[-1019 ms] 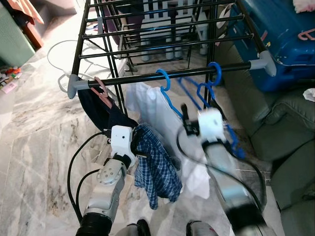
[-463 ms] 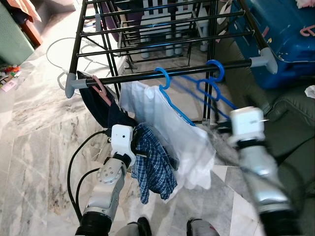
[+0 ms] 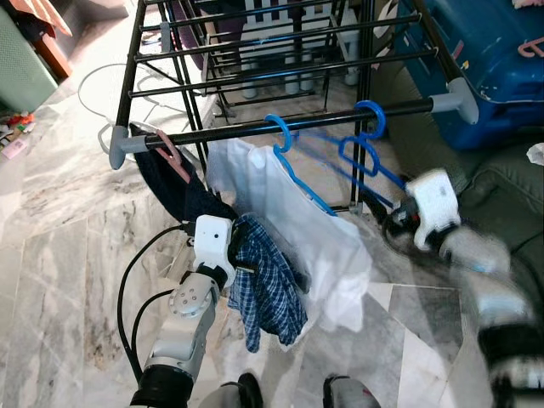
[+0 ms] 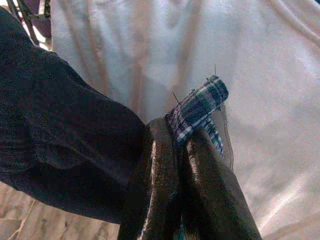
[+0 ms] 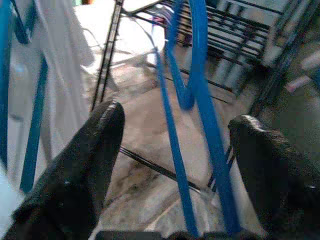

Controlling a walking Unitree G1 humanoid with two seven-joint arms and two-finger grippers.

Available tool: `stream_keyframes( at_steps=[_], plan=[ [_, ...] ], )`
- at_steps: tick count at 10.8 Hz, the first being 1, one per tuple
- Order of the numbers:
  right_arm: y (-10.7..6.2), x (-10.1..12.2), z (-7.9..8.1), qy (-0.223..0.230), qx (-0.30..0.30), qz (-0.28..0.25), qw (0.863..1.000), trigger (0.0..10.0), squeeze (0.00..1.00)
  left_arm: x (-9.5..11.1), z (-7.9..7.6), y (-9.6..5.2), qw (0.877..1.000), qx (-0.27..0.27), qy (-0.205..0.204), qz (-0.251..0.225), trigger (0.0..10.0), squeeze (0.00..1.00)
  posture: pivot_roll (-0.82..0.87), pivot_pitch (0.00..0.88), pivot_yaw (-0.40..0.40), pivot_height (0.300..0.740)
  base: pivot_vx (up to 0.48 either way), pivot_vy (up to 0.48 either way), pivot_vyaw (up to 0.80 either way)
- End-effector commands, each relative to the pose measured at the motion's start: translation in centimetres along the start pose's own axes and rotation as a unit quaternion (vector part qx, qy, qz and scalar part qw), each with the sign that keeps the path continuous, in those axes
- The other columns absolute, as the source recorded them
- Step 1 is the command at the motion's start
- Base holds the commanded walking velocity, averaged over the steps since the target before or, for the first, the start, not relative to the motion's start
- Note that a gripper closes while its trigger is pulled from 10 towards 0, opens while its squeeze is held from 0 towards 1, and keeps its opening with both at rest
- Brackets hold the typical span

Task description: Hang hanger

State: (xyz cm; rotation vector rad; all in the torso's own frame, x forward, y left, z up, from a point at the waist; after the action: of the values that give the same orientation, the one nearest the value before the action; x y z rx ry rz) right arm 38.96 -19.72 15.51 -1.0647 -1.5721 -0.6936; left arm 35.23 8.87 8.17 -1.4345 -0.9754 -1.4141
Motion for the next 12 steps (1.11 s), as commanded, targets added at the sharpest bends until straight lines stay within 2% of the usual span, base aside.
stream_keyframes(
  at_steps=[1,4,6,7,8,9,11,12],
  plan=[
    [0.2,-0.2,0.7,0.0,0.038,0.014,0.999,0.0,0.0,-0.6,0.7,-0.3,1.0,0.009,0.003,0.012,10.0,0.0,-0.24,0.214,0.128,0.74,0.0,0.0,0.0],
    [1.1,0.1,-0.2,-0.02,0.064,0.05,0.996,0.0,0.0,-0.7,0.6,-0.4,1.0,0.008,0.003,0.013,10.0,0.0,-0.25,0.215,0.13,0.74,0.0,0.0,0.0],
    [1.6,0.4,-1.7,-0.025,0.025,0.063,0.997,0.0,0.0,-0.8,0.4,-0.3,1.0,0.003,0.002,0.015,10.0,0.0,-0.25,0.212,0.132,0.74,0.0,0.0,0.0],
    [1.9,0.6,-2.4,-0.025,0.005,0.061,0.998,0.9,0.0,-0.8,0.3,-0.2,1.0,0.002,0.002,0.015,10.0,0.0,-0.25,0.211,0.133,0.74,0.0,0.0,0.0],
    [2.1,0.7,-2.7,-0.018,-0.012,0.056,0.998,0.3,0.0,-0.8,0.3,-0.2,1.0,0.0,0.003,0.017,10.0,0.0,-0.25,0.211,0.137,0.74,0.0,0.0,0.0],
    [2.2,0.7,-2.6,-0.019,-0.013,0.055,0.998,0.6,0.0,-0.8,0.3,-0.3,1.0,0.0,0.005,0.018,10.0,0.0,-0.25,0.211,0.14,0.74,0.0,0.0,0.0],
    [2.1,0.9,-2.7,-0.02,-0.009,0.05,0.999,0.2,0.0,-0.8,0.3,-0.2,1.0,-0.003,0.008,0.019,10.0,0.0,-0.25,0.208,0.144,0.74,0.0,0.0,0.0],
    [2.1,1.3,-2.8,-0.021,-0.003,0.043,0.999,0.3,0.0,-0.9,0.2,-0.1,1.0,-0.005,0.007,0.02,10.0,0.0,-0.25,0.207,0.143,0.74,0.0,0.0,0.0]
  ],
)
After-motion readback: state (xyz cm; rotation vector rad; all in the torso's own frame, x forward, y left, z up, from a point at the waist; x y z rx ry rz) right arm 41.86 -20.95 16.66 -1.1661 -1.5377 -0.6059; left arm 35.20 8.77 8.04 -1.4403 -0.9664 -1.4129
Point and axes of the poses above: a point about 5 cm out from each wrist's last joint towards the gripper, its own y axis pointing out of the wrist towards the gripper, its own x axis along the axis of the wrist's last joint, z = x × y, the point moved 5 cm from there along y, pointing out of the wrist towards the gripper, and after that the axes turned 5 degrees about y, right-handed, at the moved point
